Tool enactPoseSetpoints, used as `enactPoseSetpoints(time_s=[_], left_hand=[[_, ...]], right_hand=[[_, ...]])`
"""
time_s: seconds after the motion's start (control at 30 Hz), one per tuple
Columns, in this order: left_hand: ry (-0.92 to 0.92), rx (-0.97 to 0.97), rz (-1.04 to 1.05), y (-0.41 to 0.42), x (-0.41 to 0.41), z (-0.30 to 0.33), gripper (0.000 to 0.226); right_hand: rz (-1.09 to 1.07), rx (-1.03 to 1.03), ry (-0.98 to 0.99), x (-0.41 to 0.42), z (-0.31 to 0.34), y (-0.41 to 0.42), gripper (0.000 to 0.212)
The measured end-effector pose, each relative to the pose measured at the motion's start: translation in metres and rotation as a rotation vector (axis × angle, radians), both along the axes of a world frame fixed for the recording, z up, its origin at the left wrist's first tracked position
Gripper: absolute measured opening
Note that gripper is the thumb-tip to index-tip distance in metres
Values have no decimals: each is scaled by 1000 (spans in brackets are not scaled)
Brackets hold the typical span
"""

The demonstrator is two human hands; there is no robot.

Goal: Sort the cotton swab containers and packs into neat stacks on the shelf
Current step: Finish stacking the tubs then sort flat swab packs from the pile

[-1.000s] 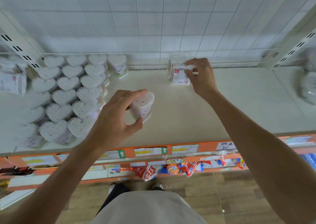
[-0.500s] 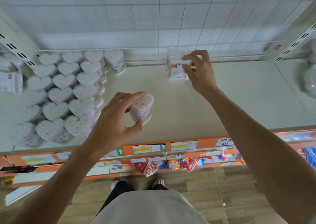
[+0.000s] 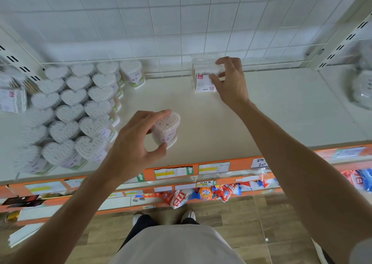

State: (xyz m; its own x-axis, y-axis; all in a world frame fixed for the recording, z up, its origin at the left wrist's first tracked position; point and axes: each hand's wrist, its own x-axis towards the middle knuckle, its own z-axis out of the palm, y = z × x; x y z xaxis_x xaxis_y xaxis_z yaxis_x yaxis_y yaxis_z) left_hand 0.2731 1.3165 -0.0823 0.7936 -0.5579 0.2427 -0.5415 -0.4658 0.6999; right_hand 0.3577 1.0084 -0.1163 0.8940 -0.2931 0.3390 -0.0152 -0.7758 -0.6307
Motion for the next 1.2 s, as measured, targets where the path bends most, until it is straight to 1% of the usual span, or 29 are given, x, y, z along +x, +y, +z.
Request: enactPoseSetpoints(time_s=[0.13,0.23,0.33,0.43,0.53,0.6,0.8,0.97,1.1,1.2], left_hand=[[-13,4,6,4,-3,6,68],[-45,23,18,13,-4,11,67],[-85,43,23,19,-4,11,67],[-110,41,-4,12,-3,10,70],[-122,9,-42,0,-4,12,70],[-121,-16,-45,-4,-5,13,70],[-126,21,-66,-1,-1,20,70],[-90,72,-64,10,8,17,71],[-112,149,-42,21,23,15,68],[-161,239,-50,33,38,19,71]], right_hand=[[-16,-17,-22,-25,16,7,51],[87,-21,-52,-76,33,29,49],[265,-7,76,-123,43,62,47],[350,55,134,-140,47,89,50],[387,135,116,-143,54,105,52],[374,166,88,-145,57,107,51],[302,172,94,-145,61,114,62],[263,199,139,-133,58,129,55],[279,124,176,-115,57,141,52],[318,-38,174,-93,62,147,53]])
